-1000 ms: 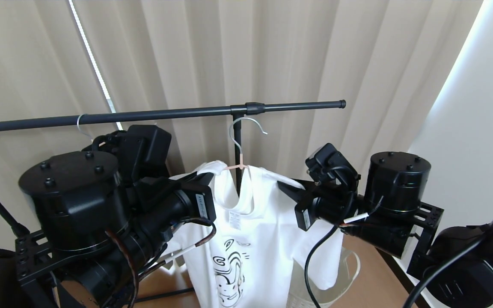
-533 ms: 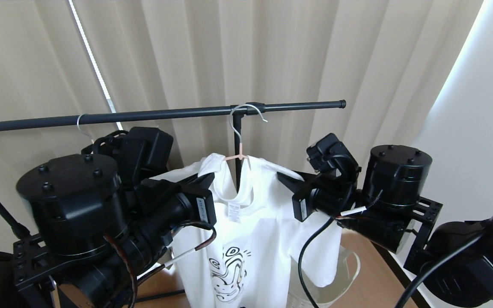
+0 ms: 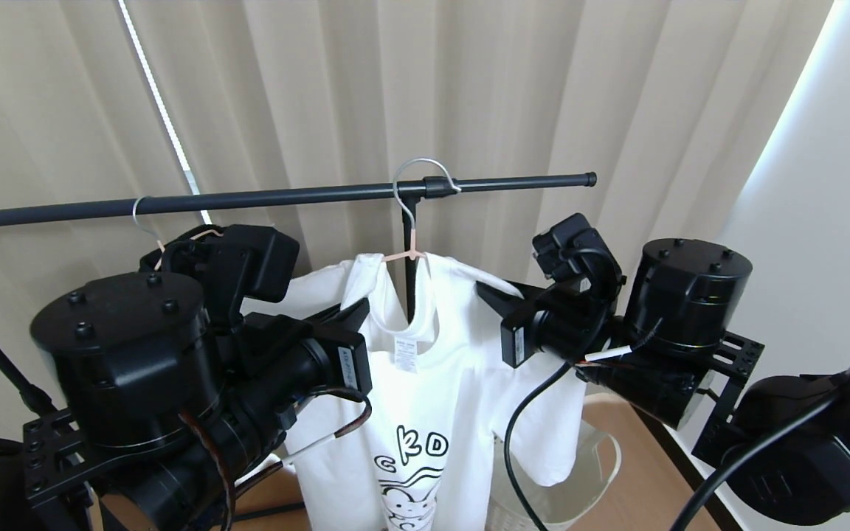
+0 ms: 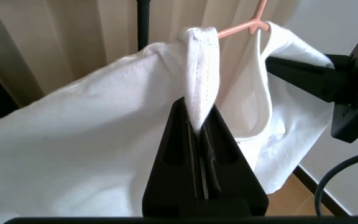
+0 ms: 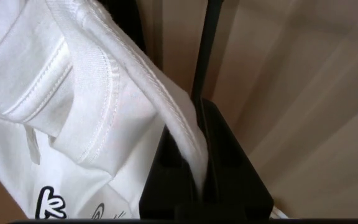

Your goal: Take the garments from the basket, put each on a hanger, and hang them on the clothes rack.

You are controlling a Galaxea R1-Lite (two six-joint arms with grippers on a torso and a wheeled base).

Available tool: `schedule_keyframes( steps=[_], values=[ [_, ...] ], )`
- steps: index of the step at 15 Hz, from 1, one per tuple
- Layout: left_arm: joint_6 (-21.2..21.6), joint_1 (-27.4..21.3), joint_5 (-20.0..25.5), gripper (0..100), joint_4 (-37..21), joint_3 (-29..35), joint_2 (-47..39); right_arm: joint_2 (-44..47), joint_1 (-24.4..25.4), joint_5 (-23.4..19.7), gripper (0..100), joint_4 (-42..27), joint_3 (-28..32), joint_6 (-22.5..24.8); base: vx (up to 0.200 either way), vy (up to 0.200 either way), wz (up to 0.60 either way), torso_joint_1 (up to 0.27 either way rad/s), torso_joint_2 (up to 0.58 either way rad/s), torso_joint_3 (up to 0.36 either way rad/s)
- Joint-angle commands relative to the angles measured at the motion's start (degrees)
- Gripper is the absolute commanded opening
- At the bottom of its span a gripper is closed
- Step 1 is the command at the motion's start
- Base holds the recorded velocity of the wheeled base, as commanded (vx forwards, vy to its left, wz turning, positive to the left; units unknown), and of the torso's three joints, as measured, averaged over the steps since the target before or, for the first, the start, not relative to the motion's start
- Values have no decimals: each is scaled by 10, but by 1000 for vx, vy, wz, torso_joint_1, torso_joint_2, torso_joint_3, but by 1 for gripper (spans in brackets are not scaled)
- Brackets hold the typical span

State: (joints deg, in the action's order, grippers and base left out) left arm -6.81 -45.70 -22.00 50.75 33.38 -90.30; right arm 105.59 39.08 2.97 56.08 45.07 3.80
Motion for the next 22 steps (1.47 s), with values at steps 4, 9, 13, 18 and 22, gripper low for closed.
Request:
schedule_keyframes(
  steps=[4, 9, 13, 18, 22],
  values=[
    [0, 0, 1, 0, 0, -6, -4, -7, 7, 5, 0, 15, -3, -1, 0, 0, 0, 0, 0, 0],
    [-1, 1, 2, 0, -1, -6, -8, -13, 11, 5, 0, 16, -5, -1, 0, 0, 0, 0, 0, 0],
    [-1, 1, 2, 0, -1, -5, -8, -17, 13, 5, 0, 16, -9, -2, 0, 0, 0, 0, 0, 0],
    [3, 1, 2, 100, 0, -10, -8, -23, 17, 5, 0, 16, -10, -2, 0, 0, 0, 0, 0, 0],
    [3, -5, 4, 100, 25, -18, -4, -23, 17, 5, 0, 16, -10, -2, 0, 0, 0, 0, 0, 0]
  ],
)
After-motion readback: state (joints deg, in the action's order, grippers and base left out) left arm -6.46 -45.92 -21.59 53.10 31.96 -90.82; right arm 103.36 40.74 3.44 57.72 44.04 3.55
